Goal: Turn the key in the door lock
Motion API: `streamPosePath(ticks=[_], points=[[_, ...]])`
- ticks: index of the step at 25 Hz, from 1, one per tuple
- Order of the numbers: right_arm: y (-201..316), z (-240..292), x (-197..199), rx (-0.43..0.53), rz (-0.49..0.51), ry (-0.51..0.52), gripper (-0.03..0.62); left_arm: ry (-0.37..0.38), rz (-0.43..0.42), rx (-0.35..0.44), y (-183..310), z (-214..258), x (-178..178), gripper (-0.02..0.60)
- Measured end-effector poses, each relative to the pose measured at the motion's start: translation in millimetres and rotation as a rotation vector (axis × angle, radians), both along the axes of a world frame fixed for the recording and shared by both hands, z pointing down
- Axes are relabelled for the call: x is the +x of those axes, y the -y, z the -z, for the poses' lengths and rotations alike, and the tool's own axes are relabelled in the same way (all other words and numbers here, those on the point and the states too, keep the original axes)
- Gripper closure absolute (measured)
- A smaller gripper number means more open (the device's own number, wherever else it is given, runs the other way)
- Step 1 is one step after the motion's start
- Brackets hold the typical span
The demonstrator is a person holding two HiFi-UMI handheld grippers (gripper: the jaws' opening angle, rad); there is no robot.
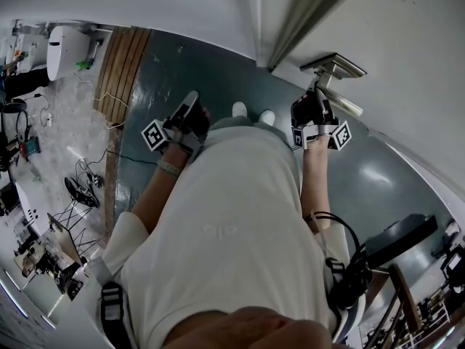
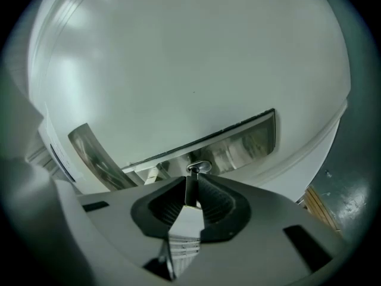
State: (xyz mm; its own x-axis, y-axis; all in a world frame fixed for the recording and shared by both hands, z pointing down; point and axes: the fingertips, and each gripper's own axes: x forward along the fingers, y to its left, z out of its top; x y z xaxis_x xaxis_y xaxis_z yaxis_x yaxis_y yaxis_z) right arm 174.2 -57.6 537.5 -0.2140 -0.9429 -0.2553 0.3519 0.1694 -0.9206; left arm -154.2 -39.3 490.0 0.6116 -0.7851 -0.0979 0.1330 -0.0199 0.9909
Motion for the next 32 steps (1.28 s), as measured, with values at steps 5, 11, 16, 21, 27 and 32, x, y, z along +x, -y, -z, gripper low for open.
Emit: streamPosePath(ticks=[5, 11, 16, 21, 27, 32], points=[[5.5, 0.4, 3.0, 0.014, 0.004, -0.042, 0.528, -0.002, -0.006, 0.001, 2.6, -0.8, 3.8, 0.574], [-1.0, 9.8, 13.2, -0.072, 0.002, -0.351, 0.522, -0.014, -0.003, 0.013, 8.5, 0.6, 5.4, 0.574], [-31.9, 35.2, 13.7, -0.034, 0.078, -1.452, 0.522, -0.031, 0.0, 0.019, 9.3, 1.0, 3.4, 0.574], [-35.7, 55.4, -35.8, 0.141, 0.153, -2.706, 0.522, -0.07, -0.027, 0.015, 12.9, 15.0, -20.7, 0.574], [-26.4, 12.9, -75.2, 0.288, 0.29, -3.096, 0.522, -0.107, -0.055, 0.025, 12.2, -0.8, -40.2, 0.574], [-14.4, 12.6, -67.2, 0.22, 0.283, -3.195, 0.511, -0.122, -0.069, 0.033, 12.8, 5.0, -39.4, 0.574]])
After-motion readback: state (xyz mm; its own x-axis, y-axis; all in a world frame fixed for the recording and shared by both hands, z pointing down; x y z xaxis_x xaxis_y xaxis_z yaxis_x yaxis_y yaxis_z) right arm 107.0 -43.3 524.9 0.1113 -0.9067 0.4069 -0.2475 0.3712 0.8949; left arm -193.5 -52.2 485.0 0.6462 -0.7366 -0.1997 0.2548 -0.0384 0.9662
